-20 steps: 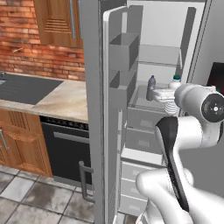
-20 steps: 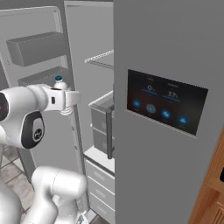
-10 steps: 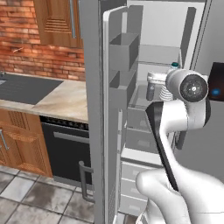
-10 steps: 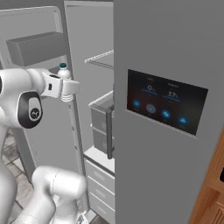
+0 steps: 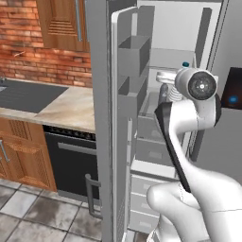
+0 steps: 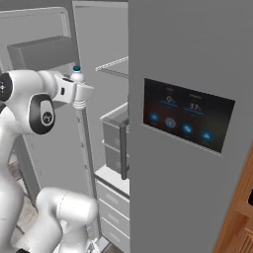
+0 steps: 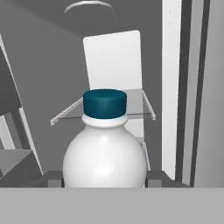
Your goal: Take the bottled waters from the counter and place them in the freezer to freeze. Close the freezer door after placing the bottles.
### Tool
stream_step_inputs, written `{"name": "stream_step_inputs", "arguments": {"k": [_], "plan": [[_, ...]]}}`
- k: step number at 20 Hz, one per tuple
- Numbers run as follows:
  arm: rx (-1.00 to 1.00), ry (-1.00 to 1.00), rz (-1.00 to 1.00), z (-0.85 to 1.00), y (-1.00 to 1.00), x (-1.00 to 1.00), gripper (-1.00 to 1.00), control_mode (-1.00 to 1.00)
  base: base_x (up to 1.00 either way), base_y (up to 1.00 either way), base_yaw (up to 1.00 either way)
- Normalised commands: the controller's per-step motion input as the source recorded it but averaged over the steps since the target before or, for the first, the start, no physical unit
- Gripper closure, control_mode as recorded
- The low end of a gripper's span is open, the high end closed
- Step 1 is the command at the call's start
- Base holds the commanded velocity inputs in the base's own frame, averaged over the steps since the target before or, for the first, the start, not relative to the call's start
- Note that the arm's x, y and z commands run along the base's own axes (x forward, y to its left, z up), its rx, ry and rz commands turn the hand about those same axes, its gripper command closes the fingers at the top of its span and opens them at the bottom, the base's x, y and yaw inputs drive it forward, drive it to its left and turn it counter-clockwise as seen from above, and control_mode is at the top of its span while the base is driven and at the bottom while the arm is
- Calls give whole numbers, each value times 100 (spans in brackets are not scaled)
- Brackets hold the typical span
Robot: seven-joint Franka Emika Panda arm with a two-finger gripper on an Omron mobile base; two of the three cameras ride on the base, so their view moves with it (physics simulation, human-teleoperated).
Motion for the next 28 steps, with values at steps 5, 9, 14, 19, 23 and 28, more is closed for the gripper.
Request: {"name": "stream_step_inputs", "arguments": {"k": [5,9,14,19,23,28], "plan": [[-1,0,2,0,-11,21,100,-100,0,0,0],[-4,0,3,21,-9,37,100,-100,0,0,0],[-10,3,0,41,0,38,100,-100,0,0,0],[-5,0,1,32,0,34,100,-100,0,0,0],[-2,0,0,12,-1,34,100,-100,0,0,0],[1,0,0,0,-33,32,100,-100,0,0,0]]}}
